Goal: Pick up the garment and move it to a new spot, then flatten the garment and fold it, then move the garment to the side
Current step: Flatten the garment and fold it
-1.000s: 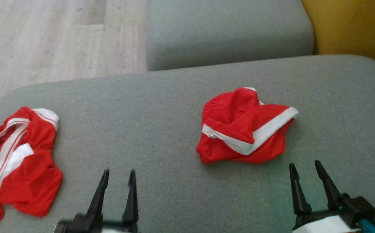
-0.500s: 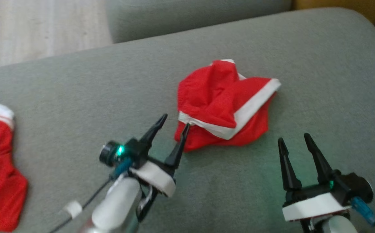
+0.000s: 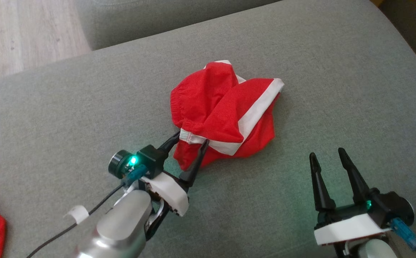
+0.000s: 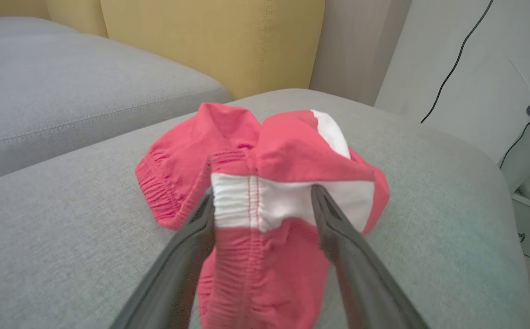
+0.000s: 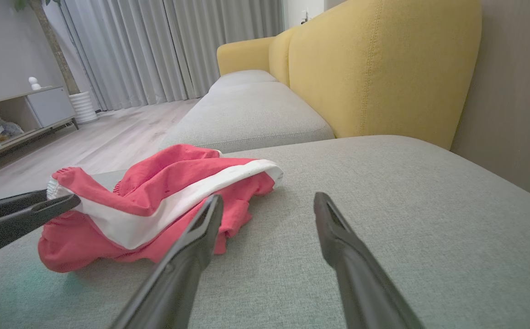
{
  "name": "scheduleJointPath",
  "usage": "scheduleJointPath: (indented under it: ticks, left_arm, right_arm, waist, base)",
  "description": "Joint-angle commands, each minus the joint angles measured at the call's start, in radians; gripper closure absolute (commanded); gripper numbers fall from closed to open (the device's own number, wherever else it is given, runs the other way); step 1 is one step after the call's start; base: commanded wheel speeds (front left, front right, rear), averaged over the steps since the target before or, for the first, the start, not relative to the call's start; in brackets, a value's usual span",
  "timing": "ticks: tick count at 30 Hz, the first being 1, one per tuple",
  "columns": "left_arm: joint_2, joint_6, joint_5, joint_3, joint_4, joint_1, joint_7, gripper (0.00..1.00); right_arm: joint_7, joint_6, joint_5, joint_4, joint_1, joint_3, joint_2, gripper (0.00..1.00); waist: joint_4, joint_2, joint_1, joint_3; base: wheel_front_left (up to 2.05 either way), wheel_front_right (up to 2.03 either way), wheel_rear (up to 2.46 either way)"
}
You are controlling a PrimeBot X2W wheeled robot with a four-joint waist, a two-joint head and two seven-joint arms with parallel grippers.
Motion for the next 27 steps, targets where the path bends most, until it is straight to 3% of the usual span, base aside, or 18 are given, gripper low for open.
scheduleJointPath:
  ticks: [1,5,6,7,8,10,20,27]
  left_arm:
    - [0.022,0.002,-0.010,0.022,-0.042,-0.040,-0.009,0.00]
    - [0.032,0.002,-0.020,-0.005,-0.104,0.001,-0.009,0.00]
    - [0.033,0.002,-0.026,-0.010,-0.113,0.009,-0.009,0.15]
    - [0.035,0.002,-0.027,-0.015,-0.119,0.014,-0.009,0.65]
    - [0.036,0.002,-0.031,-0.021,-0.120,0.020,-0.009,0.89]
    - [0.036,0.002,-0.039,-0.034,-0.121,0.026,-0.009,1.00]
    - [0.021,0.002,-0.100,-0.120,-0.185,0.009,-0.009,1.00]
    - [0.020,0.002,-0.210,-0.183,-0.307,-0.187,-0.008,1.00]
  right_arm:
    - [-0.003,0.007,0.007,-0.027,-0.007,0.017,-0.007,0.00]
    - [-0.003,0.007,0.006,-0.027,0.005,0.012,-0.007,0.00]
    - [-0.003,0.007,0.006,-0.027,0.007,0.012,-0.007,0.00]
    - [-0.003,0.007,0.006,-0.026,0.007,0.012,-0.007,0.00]
    - [-0.003,0.007,0.007,-0.025,0.007,0.014,-0.007,0.00]
    - [-0.003,0.007,0.008,-0.024,0.006,0.019,-0.007,0.00]
    - [-0.003,0.007,0.004,-0.013,0.020,0.033,-0.007,0.00]
    - [-0.003,0.007,0.010,-0.006,0.030,0.038,-0.007,0.00]
  waist:
    - [0.001,0.0000,0.0000,-0.006]
    - [0.014,0.0000,0.0000,-0.021]
    - [0.018,0.0000,0.0000,-0.023]
    - [0.022,0.0000,0.0000,-0.025]
    - [0.024,0.0000,0.0000,-0.027]
    - [0.027,0.0000,0.0000,-0.031]
    - [0.011,0.0000,0.0000,-0.075]
    - [-0.013,0.0000,0.0000,-0.117]
  base:
    - [0.00,0.00,0.00]
    - [0.00,0.00,0.00]
    - [0.00,0.00,0.00]
    - [0.00,0.00,0.00]
    - [0.00,0.00,0.00]
    - [0.00,0.00,0.00]
    - [0.00,0.00,0.00]
    - [0.00,0.00,0.00]
